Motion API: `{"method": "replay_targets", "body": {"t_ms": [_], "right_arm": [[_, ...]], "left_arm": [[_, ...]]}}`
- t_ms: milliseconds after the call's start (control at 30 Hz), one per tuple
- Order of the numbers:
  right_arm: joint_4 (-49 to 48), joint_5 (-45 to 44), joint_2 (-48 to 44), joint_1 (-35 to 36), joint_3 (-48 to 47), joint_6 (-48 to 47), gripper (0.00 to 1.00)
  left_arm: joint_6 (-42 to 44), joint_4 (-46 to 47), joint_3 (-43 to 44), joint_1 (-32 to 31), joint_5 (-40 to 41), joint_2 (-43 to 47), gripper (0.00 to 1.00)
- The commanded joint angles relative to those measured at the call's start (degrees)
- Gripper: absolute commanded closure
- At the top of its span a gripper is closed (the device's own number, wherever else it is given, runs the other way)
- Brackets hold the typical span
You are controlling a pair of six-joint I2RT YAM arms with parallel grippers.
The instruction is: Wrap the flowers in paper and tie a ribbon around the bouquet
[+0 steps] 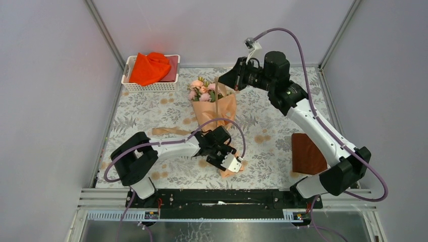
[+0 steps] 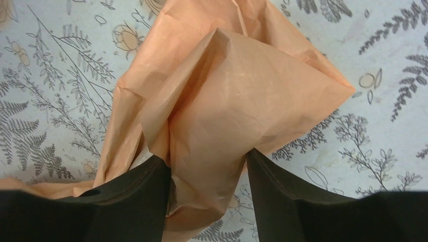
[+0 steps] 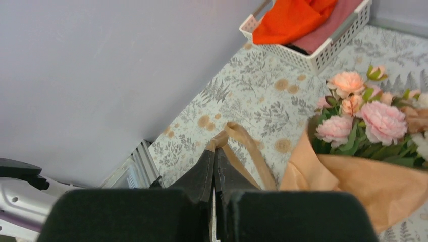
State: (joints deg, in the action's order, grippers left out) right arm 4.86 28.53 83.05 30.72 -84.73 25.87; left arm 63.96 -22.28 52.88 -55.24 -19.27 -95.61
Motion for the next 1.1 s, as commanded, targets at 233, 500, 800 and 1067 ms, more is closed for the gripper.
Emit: {"method": "replay_targets", "body": {"t_ms": [233, 500, 800, 1067], "right_arm": [[-6.37, -2.6, -4.42, 0.26, 3.28, -3.2, 1.0], [-9.28, 0.15, -7.56, 0.31, 8.92, -2.08, 1.0], [-12.88, 3.24, -9.22, 0.33, 10.7, 0.27, 1.0], [-12.28, 4.3, -11.76, 0.38, 11.88, -0.17, 1.0]], "left_arm": [[-4.56, -18.36, 1.43, 0.03, -5.2, 12.55, 0.08], [-9.85, -29.1, 18.98, 20.39, -24.58, 18.31, 0.03], [-40.14, 0.99, 21.61, 23.27, -23.13, 12.69, 0.02], [-44.81, 6.12, 21.99, 23.56, -14.5, 9.08, 0.45]]}}
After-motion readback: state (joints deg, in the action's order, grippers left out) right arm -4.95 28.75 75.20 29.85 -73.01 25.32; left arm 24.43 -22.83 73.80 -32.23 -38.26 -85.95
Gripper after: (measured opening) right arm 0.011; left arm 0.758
